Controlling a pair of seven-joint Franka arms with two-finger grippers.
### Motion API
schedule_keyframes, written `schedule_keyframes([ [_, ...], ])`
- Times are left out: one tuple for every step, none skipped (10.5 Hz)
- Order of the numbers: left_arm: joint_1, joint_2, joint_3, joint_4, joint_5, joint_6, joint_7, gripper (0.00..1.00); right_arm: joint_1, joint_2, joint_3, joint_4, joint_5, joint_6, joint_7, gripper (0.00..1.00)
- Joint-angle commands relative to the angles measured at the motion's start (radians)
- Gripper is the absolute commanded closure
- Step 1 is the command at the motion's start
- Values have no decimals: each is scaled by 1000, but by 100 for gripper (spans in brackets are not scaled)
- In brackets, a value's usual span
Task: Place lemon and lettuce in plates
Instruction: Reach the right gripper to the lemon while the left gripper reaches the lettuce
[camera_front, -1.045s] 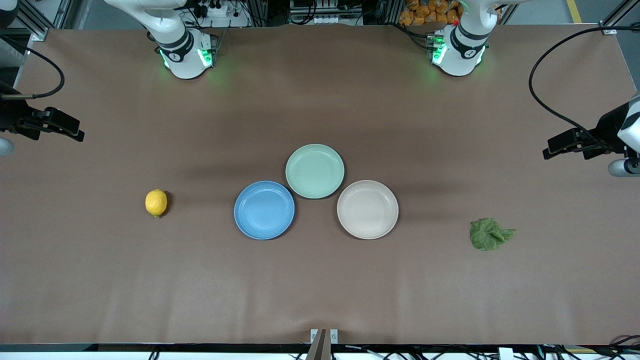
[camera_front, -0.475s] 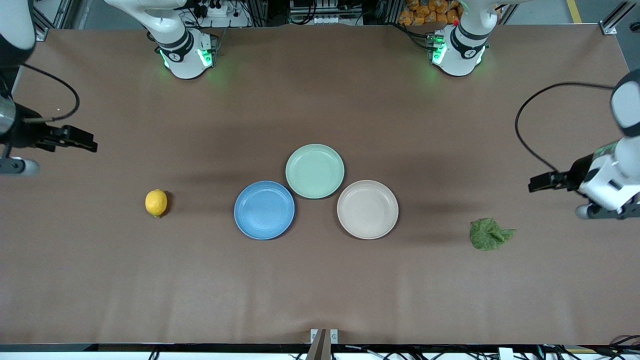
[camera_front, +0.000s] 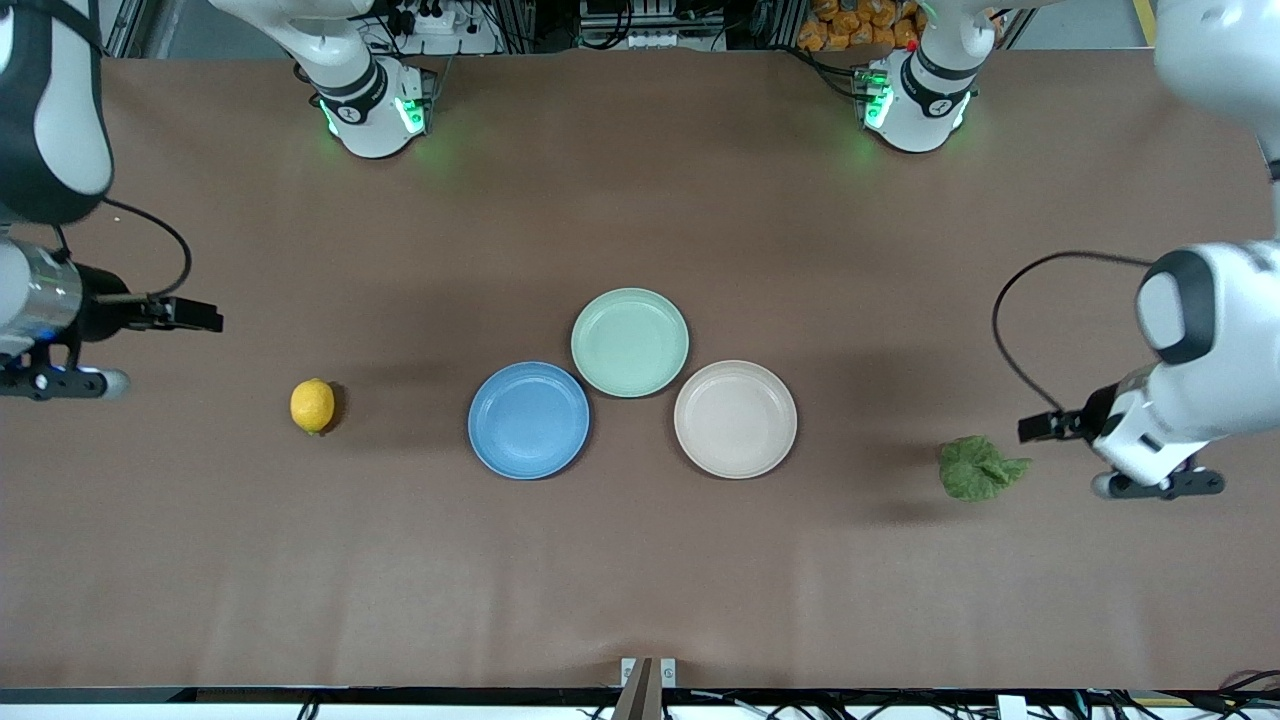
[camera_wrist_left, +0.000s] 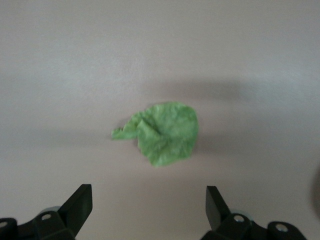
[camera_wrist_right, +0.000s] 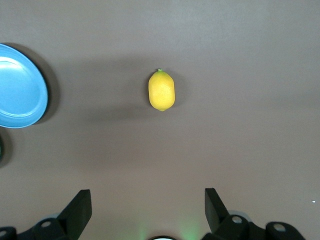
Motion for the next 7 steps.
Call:
schedule_keyframes([
  [15,76,4,20,29,56,-30,0,-15,63,8,13,16,17,-11,0],
  [27,100,4,20,27,69,-30,0,-10,87,8,12,24,47,-10,0],
  [26,122,4,21,27,75,-30,0,-8,109,8,7,36,67,-10,0],
  [17,142,4,26,27,76,-31,0,-8,109,7,-25,57,113,-10,0],
  [9,148,4,27,27,102,-33,0,-8,108,8,-61,57,165,-10,0],
  [-8,162,4,26,29,112,-42,0,-8,108,8,-94,57,213,-11,0],
  [-35,182,6,26,29,128,-62,0,-7,109,8,-127,57,262,-13,0],
])
